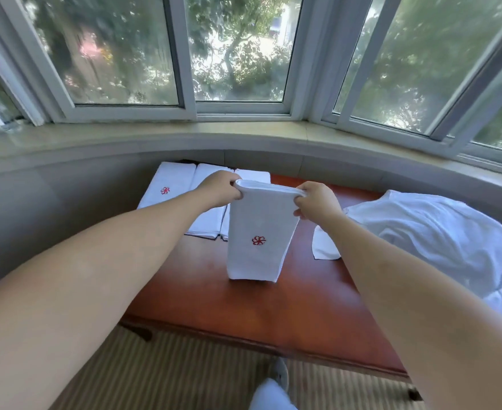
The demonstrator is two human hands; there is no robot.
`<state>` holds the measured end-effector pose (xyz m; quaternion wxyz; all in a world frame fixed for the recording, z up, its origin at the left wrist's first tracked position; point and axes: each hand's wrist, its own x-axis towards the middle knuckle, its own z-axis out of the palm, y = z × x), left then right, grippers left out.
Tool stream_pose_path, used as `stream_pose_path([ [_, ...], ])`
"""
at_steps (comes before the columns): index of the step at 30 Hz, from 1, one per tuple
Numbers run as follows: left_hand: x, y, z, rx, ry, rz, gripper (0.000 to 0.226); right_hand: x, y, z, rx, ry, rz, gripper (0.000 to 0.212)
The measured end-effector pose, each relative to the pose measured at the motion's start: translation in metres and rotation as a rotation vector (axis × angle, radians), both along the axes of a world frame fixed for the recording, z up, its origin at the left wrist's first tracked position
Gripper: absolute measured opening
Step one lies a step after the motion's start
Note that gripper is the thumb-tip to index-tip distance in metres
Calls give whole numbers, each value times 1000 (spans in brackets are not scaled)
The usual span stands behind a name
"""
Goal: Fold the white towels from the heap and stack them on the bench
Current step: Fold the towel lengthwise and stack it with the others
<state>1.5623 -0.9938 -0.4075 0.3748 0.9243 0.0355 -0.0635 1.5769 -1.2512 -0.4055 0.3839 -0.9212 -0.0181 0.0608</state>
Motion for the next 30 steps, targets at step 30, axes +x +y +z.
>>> stream_pose_path([
  [30, 170, 50, -22, -329, 58, 227, 18, 192, 66, -20, 62, 31, -15, 28],
])
